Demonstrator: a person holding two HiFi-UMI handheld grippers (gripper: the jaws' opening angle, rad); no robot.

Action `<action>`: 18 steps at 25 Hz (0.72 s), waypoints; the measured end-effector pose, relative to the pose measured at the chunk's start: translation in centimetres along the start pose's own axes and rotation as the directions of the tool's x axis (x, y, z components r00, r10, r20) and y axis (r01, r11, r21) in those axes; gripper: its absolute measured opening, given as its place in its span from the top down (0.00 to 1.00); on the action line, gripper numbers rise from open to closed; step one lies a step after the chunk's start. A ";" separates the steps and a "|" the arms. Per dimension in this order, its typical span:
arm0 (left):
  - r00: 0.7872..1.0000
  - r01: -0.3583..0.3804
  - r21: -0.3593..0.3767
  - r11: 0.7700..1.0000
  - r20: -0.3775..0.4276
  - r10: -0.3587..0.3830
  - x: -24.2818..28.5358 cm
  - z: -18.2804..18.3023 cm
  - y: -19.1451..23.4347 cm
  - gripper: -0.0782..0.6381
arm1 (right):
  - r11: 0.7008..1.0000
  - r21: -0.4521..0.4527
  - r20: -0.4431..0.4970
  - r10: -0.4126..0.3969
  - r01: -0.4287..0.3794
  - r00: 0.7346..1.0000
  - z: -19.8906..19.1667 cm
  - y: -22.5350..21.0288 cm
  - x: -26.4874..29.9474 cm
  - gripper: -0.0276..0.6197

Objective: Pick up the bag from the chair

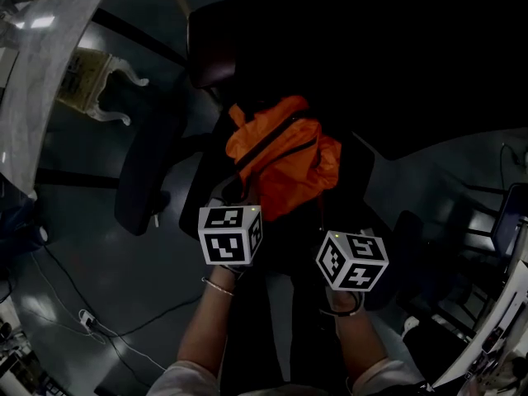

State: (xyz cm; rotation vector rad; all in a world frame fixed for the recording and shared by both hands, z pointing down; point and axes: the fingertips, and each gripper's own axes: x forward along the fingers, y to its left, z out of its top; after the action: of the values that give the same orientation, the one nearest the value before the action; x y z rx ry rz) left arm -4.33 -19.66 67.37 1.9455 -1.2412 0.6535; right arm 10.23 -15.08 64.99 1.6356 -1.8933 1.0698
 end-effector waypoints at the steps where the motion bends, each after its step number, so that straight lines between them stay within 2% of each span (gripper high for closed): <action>1: 1.000 -0.002 0.000 1.000 -0.004 0.002 -0.3 0.0 -0.2 0.85 | 1.000 0.002 0.004 -0.002 0.002 1.000 0.2 0.0 -0.4 0.91; 11: 0.999 0.025 -0.014 1.000 -0.026 -0.026 -3.8 0.8 -4.5 0.85 | 0.999 0.022 0.075 -0.030 0.029 0.997 3.7 -0.2 -5.4 0.91; 14: 0.999 0.031 -0.040 0.999 -0.030 -0.032 -4.9 1.1 -5.9 0.85 | 0.999 0.027 0.085 -0.039 0.037 0.996 4.1 -0.8 -7.1 0.91; 18: 0.999 0.034 -0.034 0.999 -0.035 -0.035 -6.6 2.2 -8.0 0.85 | 0.998 0.028 0.090 -0.057 0.055 0.994 4.4 -1.6 -9.8 0.91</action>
State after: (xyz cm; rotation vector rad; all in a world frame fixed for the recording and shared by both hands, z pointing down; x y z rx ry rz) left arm 0.35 -15.64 58.83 1.9161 -1.1869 0.6432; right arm 14.65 -12.24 55.49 1.7686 -1.8850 1.0176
